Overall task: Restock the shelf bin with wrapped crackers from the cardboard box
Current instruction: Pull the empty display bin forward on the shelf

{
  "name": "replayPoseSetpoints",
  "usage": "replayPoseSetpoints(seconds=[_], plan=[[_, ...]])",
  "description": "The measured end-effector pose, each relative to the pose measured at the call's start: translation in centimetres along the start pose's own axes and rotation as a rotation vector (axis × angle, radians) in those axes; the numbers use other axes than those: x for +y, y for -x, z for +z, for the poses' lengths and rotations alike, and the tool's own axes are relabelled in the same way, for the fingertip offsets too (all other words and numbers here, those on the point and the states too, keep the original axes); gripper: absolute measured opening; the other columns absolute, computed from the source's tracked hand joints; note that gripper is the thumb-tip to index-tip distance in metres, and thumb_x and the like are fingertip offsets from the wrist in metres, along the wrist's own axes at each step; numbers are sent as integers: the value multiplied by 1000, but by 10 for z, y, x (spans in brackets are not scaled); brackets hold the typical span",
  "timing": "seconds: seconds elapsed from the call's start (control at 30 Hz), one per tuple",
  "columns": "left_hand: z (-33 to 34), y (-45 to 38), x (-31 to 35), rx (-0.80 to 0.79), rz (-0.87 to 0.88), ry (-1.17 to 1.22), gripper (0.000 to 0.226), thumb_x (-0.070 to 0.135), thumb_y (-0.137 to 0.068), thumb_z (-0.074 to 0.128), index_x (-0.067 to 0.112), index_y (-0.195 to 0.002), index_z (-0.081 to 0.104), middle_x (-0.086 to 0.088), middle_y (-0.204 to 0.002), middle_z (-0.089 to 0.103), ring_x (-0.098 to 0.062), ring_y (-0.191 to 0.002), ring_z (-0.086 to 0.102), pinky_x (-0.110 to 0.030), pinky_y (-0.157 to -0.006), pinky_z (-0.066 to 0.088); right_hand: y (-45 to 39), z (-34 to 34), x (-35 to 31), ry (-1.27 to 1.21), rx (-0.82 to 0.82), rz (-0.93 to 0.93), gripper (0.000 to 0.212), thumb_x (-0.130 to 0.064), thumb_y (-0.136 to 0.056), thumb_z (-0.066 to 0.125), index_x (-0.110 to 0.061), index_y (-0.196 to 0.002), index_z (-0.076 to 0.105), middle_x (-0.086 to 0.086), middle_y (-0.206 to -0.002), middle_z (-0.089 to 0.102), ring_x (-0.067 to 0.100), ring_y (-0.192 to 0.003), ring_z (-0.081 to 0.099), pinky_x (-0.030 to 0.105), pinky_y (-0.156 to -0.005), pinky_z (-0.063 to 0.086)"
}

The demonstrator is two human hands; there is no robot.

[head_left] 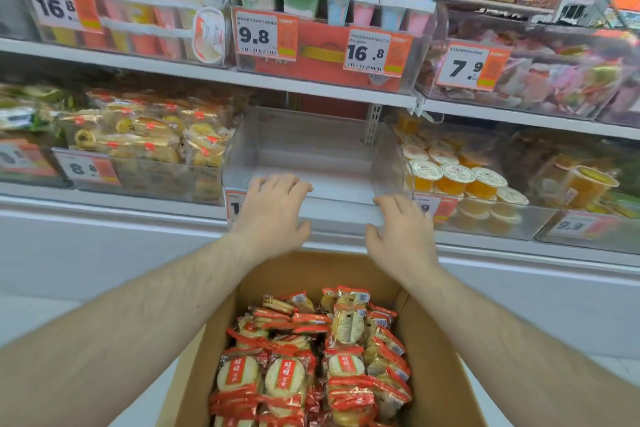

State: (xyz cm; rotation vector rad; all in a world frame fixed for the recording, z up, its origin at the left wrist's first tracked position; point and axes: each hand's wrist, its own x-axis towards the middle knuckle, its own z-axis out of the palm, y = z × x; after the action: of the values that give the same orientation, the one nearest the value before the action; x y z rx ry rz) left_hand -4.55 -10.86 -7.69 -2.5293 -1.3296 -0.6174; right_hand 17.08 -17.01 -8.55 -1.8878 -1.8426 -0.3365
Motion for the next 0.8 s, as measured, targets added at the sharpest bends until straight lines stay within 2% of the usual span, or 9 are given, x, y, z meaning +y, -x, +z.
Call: replayPoseSetpoints(seconds=[0.07, 0.1, 0.23, 0.3, 0.4, 0.47, 0.53, 0.7, 0.8], plan=[[6, 35, 6, 77, 65, 17, 49, 40, -70, 57, 18, -113, 62, -2, -111, 61, -27, -106, 57, -41, -88, 41, 32, 3, 4, -7, -31, -52, 37, -32, -80, 58, -15, -112, 65, 6, -115, 60, 30, -108, 54, 42, -89, 41], [9, 53, 6, -8, 52, 8, 48, 40, -71, 57, 18, -113, 62, -4, -112, 59, -28, -107, 56, -41, -88, 42, 45, 7, 9, 38, -144, 0, 35, -35, -79, 58, -17, -108, 66, 7, -118, 57, 31, -112, 52, 43, -92, 41], [23, 105, -9, -612, -352, -96, 53, 34, -81, 58, 28, -132, 44, -12, -133, 38, -31, -123, 38, -41, -95, 42, 81, 11, 41, 224, -724, 656, 44, -44, -80, 53, -29, -121, 59, 12, -134, 39, 33, -126, 38, 42, -100, 39], [32, 119, -16, -769, -479, -54, 54, 31, -84, 58, 28, -135, 42, -15, -131, 37, -32, -118, 41, -40, -90, 47, 92, 18, 47, 155, -889, 704, 46, -45, -90, 50, -22, -130, 56, 10, -138, 45, 31, -130, 40, 38, -105, 39], [50, 132, -19, -777, -516, -6, 45, 12, -87, 53, 21, -131, 48, -13, -122, 41, -29, -102, 50, -37, -83, 51, 96, 32, 40, -40, -886, 761, 56, -53, -92, 54, -12, -129, 58, 12, -138, 52, 30, -133, 40, 35, -109, 36], [57, 137, -26, -697, -534, -34, 38, 5, -87, 50, 15, -123, 53, -12, -117, 43, -31, -104, 53, -40, -84, 53, 94, 43, 33, -112, -806, 853, 66, -59, -81, 62, -15, -130, 58, 12, -138, 50, 30, -133, 37, 39, -105, 40], [59, 139, -38, -635, -560, -42, 36, 1, -87, 47, 13, -121, 53, -12, -116, 44, -33, -108, 54, -43, -86, 53, 94, 55, 25, -145, -808, 883, 70, -60, -72, 64, -18, -128, 58, 12, -138, 47, 29, -132, 35, 41, -102, 41], [58, 139, -82, -572, -643, -23, 38, 1, -89, 44, 11, -124, 52, -12, -121, 45, -35, -113, 53, -45, -91, 51, 88, 73, 9, -218, -803, 860, 71, -57, -73, 68, -15, -129, 54, 15, -138, 44, 30, -128, 40, 38, -98, 42], [56, 133, -91, -630, -679, 1, 36, 7, -86, 47, 9, -122, 54, -13, -118, 46, -37, -110, 56, -46, -93, 51, 89, 67, 8, -83, -866, 791, 69, -54, -79, 63, -14, -134, 51, 15, -140, 43, 30, -130, 40, 38, -100, 43]])
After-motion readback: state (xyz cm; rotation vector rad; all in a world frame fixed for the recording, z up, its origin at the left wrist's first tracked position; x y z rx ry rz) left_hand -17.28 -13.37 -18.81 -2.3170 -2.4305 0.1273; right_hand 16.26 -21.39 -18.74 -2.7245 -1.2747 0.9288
